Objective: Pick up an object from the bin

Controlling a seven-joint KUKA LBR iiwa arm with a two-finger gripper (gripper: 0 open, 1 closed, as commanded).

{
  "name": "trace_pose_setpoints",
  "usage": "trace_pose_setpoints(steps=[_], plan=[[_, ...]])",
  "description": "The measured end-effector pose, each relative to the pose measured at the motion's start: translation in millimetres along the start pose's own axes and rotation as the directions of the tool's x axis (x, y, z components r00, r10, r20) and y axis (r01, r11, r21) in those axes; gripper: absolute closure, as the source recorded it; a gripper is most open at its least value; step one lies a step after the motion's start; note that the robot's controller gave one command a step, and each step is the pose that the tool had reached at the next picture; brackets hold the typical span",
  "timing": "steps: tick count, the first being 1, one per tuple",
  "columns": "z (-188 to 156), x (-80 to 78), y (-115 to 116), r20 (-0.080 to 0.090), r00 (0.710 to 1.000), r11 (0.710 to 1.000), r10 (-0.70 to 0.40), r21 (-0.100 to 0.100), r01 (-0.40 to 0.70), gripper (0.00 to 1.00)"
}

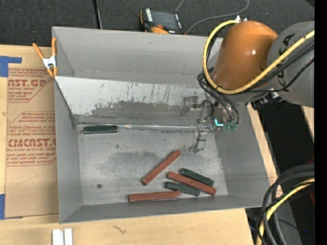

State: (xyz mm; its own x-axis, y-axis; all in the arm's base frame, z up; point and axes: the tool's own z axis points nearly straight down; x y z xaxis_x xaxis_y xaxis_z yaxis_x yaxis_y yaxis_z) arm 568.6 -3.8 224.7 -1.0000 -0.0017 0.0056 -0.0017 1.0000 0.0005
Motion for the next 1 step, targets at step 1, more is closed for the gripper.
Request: trace_pose_setpoints(steps=[1], plan=[[155.3,72.7,-23.9,0.011,0.957,0.957,-0.289,0.002,0.289,0.00]])
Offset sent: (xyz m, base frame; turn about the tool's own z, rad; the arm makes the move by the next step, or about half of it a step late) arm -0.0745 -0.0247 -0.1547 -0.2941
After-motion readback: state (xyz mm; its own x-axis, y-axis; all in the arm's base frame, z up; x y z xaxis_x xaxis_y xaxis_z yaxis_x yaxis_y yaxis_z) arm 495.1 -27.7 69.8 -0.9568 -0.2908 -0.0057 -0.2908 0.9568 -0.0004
